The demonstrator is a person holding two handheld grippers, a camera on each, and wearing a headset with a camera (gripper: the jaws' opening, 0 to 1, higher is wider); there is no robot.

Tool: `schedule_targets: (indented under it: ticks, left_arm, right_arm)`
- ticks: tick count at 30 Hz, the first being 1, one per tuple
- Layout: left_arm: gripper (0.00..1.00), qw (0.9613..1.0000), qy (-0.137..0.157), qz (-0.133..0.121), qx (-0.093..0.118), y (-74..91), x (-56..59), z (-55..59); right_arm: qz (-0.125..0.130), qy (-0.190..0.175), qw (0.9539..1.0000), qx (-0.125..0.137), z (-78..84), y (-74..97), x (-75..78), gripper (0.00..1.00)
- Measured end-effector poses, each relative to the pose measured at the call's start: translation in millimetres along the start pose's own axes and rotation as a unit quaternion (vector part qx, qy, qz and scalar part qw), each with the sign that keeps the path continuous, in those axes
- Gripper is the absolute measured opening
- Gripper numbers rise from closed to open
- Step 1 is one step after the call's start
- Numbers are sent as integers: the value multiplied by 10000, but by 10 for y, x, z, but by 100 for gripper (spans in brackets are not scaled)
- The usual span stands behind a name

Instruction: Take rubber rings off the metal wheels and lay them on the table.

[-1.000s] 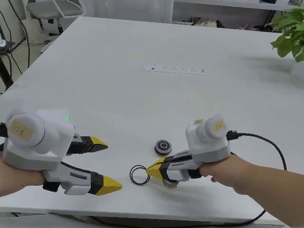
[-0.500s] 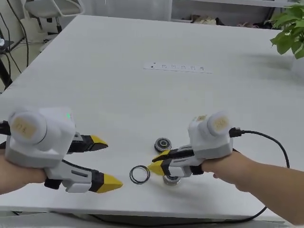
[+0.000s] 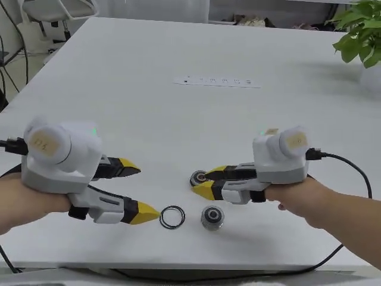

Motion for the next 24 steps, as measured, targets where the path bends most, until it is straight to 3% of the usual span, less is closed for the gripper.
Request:
schedule_targets:
  ticks: [4, 7, 16, 24]
  left_arm:
    - [56, 10000, 4, 6, -45, -62, -40, -7]
    - [56, 10000, 6, 11, -77, -111, -65, -10]
    - [55, 9999, 0, 66, -98, -288, -133, -59]
    - [53, 9997, -81, 161, -166, -472, -163, -94]
  right_arm:
    - [156, 2, 9999, -13, 21, 36, 83, 32]
    - [173, 37, 9998, -79, 49, 48, 102, 31]
    - [296, 175, 9991, -259, 156, 39, 200, 40]
    - [337, 174, 9986, -356, 238, 26, 281, 39]
Point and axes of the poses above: the centre of the closed fingertips' face, and the gripper's own axes: y roughly backward along the fingers, x roughly to its right, z roughly out of its underside, the point moved 3 cm from there along y, roughly backward along the fingers, and after that the axes turned 2 degrees about y, right-handed, at the moved point
